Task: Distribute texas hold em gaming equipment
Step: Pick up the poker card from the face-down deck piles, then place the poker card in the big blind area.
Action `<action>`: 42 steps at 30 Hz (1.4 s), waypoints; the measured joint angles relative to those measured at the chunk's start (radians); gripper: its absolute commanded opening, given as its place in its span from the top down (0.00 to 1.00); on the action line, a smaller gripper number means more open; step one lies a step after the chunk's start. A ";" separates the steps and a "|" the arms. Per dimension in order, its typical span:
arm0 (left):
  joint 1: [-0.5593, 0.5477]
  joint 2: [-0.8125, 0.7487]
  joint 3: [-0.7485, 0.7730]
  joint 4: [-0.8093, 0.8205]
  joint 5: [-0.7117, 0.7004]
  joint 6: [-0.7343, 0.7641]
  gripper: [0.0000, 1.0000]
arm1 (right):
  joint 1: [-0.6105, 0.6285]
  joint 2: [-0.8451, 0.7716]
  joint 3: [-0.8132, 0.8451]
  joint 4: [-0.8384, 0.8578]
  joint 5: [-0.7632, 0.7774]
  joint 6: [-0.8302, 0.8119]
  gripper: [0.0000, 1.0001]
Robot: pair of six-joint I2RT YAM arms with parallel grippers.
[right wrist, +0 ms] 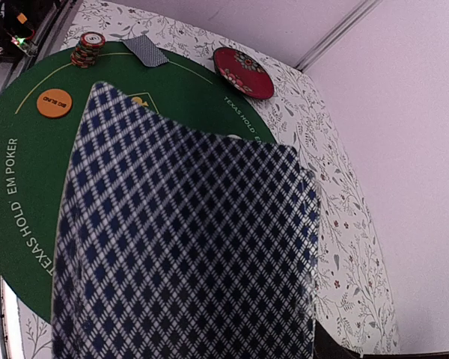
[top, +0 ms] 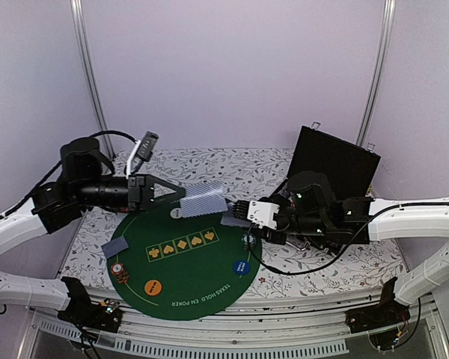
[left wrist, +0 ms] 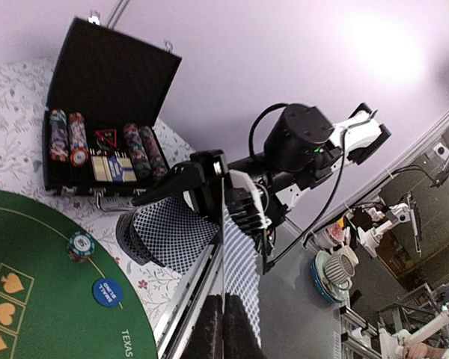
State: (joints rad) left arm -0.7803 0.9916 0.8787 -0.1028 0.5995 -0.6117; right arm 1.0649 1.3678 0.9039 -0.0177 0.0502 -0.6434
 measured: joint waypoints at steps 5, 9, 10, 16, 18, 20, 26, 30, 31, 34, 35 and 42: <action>0.066 -0.130 0.006 -0.089 0.008 0.047 1.00 | -0.038 -0.005 -0.006 0.002 0.003 0.004 0.56; 0.073 -0.127 0.004 -0.204 0.027 0.107 1.00 | -0.061 -0.025 -0.008 -0.002 0.022 0.005 0.56; 0.073 -0.116 -0.006 -0.225 0.035 0.116 1.00 | -0.068 -0.034 -0.008 -0.003 0.027 0.006 0.56; 0.040 0.062 -0.159 -0.199 0.087 0.124 1.00 | -0.091 -0.110 -0.015 -0.016 0.053 0.016 0.56; 0.000 0.166 -0.175 -0.176 0.097 0.126 1.00 | -0.092 -0.130 -0.015 -0.025 0.056 0.019 0.56; -0.043 0.265 -0.172 -0.140 0.111 0.133 1.00 | -0.092 -0.141 -0.015 -0.031 0.063 0.021 0.56; -0.093 0.576 -0.045 -0.112 0.140 0.198 1.00 | -0.092 -0.162 -0.024 -0.050 0.075 0.027 0.56; -0.109 0.758 0.075 -0.135 0.142 0.264 1.00 | -0.092 -0.176 -0.028 -0.064 0.075 0.034 0.56; -0.119 0.792 0.103 -0.150 0.142 0.282 1.00 | -0.092 -0.178 -0.029 -0.067 0.075 0.036 0.56; -0.144 0.858 0.159 -0.188 0.139 0.333 1.00 | -0.092 -0.185 -0.029 -0.072 0.075 0.042 0.56; -0.148 0.873 0.174 -0.204 0.133 0.350 1.00 | -0.092 -0.187 -0.029 -0.073 0.075 0.042 0.56; -0.152 0.935 0.247 -0.310 0.067 0.430 1.00 | -0.092 -0.189 -0.029 -0.074 0.075 0.045 0.56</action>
State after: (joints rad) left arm -0.9321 1.9270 1.1255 -0.4126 0.6666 -0.1814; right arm 0.9730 1.1790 0.8753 -0.0914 0.1249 -0.5987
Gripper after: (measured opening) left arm 0.006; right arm 0.446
